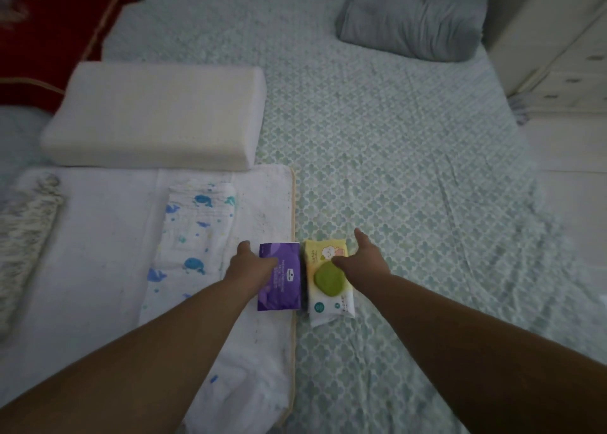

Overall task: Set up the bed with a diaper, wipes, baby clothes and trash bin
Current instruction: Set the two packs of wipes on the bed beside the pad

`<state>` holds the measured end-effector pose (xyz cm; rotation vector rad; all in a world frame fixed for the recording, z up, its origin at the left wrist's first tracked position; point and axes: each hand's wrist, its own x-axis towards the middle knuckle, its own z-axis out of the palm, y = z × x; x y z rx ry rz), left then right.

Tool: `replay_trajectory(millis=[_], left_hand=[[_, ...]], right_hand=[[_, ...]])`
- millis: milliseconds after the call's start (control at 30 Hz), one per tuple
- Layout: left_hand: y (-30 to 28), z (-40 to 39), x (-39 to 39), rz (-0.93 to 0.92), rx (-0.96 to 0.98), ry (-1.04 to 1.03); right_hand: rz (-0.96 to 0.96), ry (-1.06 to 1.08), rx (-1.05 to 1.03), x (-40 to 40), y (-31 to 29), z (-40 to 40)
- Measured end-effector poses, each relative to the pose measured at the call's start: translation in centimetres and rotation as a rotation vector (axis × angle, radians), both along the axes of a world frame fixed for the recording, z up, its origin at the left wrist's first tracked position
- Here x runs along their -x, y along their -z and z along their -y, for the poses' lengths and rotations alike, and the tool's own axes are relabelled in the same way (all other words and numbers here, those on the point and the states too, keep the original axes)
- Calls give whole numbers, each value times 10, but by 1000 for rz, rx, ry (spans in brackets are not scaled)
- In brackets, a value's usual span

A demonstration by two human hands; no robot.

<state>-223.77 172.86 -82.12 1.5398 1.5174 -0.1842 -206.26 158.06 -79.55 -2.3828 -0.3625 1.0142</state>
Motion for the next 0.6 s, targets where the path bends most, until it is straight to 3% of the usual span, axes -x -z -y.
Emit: replay_trajectory(millis=[267,600], left_hand=[[-101,14,-9,-6,-121,408],[-250,69,-57,9,-297,878]], right_hand=[[-13,-62,-12,0,-100,25],[144,4,-11,-11,-243,115]])
